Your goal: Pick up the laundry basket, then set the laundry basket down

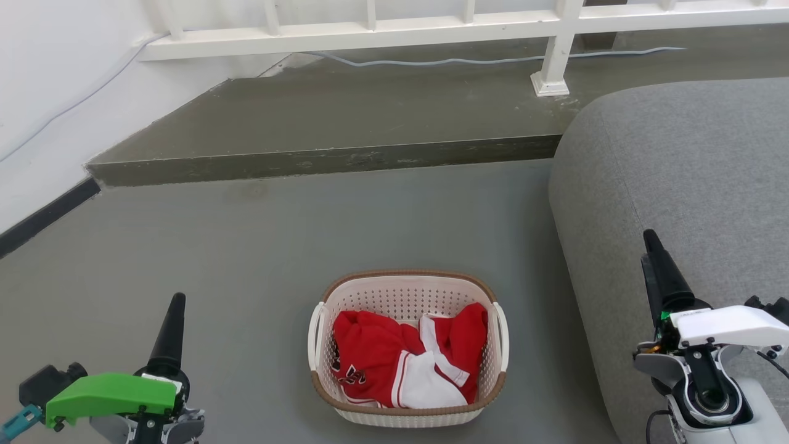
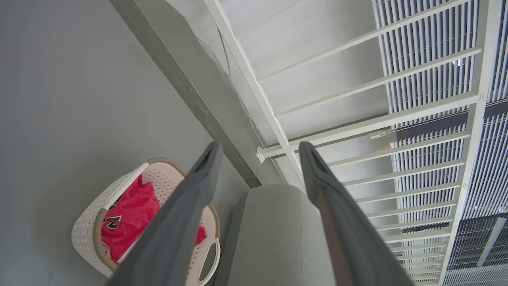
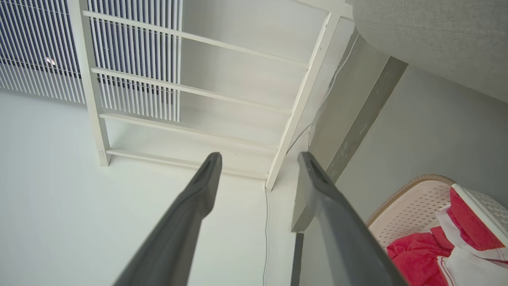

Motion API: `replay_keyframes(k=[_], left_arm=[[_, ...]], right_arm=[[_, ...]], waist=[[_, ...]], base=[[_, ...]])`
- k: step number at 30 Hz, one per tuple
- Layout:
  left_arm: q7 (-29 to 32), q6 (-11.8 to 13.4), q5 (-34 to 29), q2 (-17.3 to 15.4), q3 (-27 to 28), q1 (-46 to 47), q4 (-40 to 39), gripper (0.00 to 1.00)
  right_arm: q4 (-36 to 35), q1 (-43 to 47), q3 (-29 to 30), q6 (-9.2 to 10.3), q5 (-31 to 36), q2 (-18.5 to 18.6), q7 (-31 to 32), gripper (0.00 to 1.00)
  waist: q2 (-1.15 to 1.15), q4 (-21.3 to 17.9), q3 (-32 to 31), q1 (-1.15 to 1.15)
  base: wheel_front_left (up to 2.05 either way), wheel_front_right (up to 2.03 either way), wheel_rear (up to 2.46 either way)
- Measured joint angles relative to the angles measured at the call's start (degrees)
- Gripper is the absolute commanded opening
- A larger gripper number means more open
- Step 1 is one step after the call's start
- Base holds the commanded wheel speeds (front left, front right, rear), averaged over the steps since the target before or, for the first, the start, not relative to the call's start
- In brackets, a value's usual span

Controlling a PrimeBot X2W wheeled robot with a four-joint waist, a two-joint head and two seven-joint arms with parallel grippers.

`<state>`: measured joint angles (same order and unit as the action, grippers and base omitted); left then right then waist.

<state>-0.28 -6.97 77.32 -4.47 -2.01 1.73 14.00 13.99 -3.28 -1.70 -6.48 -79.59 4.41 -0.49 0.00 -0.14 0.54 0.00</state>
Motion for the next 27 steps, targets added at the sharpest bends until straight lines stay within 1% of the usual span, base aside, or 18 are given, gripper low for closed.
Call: replay_keyframes(k=[2,7,15,22,27], left_arm=[[-0.04,0.0,-0.97,-0.26,-0.24,0.01,0.0,1.0],[-1.0,0.0,-5.66,-1.11,-1.76,0.05,0.0,1.0],[-2.38,0.25,-12.9,-1.45,-2.31,0.36,-0.4,1.0],[-3.66,1.03,-19.28,-1.56,-3.71,1.01,-1.46,1.0],[-4.57,1.43,-22.96,-1.54,-4.2,1.36,-1.98,1.0]], right_arm=[[-0.02,-0.04,-0.37,0.0,0.68,0.19,-0.23,1.0],[0.01,-0.27,-1.83,0.0,4.89,1.44,-1.02,1.0],[0.49,-1.14,-4.5,0.04,12.72,3.15,-2.6,1.0],[0.99,-1.58,-6.67,1.54,17.96,3.46,-3.88,1.0],[1.14,-2.46,-8.02,2.09,21.45,3.71,-4.59,1.0]], waist=[[0.0,-0.01,0.01,0.0],[0.0,-0.09,0.0,0.0],[0.0,-0.2,-0.01,0.0],[0.0,-0.28,0.04,0.0],[0.0,-0.28,0.13,0.0]], base=[[0.0,0.0,0.0],[0.0,0.0,0.0],[0.0,0.0,0.0],[0.0,0.0,0.0],[0.0,0.0,0.0]])
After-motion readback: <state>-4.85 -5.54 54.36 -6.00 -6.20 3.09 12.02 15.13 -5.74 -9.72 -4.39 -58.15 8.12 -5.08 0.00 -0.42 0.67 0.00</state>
